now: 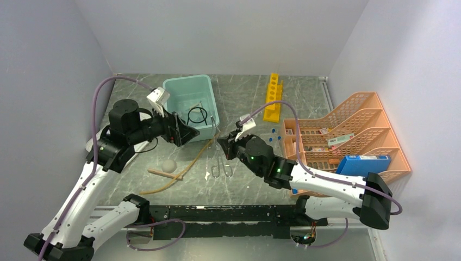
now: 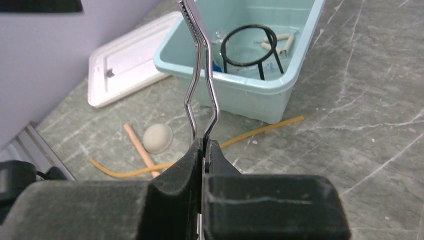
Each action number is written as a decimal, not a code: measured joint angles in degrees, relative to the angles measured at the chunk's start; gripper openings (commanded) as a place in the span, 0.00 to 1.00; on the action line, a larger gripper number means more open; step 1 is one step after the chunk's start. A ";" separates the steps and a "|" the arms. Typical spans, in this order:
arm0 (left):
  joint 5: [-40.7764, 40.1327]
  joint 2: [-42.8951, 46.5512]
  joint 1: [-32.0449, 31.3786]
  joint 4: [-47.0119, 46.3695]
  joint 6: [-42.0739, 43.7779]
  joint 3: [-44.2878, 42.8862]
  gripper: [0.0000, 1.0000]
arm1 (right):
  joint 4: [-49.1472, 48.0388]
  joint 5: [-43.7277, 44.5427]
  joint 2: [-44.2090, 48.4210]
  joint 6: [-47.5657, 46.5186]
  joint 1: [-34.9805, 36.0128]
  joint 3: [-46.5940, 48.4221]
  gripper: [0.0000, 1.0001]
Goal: Organize the chemistry lab equipment
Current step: Pick up the chemistry item at the center of the board, then place the chemistry item in the storage box.
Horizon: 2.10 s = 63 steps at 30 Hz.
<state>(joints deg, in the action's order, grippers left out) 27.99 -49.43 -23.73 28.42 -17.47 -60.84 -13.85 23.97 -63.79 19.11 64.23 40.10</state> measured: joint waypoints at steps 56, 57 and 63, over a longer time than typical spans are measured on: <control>18.34 -4.33 -0.11 -31.58 -22.45 13.31 0.05 | -0.90 -4.28 -1.53 16.41 -0.52 15.02 0.48; 17.35 -4.90 -0.11 -29.57 -21.49 12.07 0.05 | -0.72 -3.93 -0.92 15.96 -0.50 15.02 0.50; 8.44 -9.73 -0.11 -18.03 -15.34 1.86 0.05 | 1.68 -0.79 4.17 14.38 -0.52 13.90 0.55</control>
<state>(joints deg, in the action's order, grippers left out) 36.42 -59.16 -23.83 10.39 -32.82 -58.98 -12.16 23.18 -59.61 33.50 63.70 54.00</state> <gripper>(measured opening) 0.086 0.536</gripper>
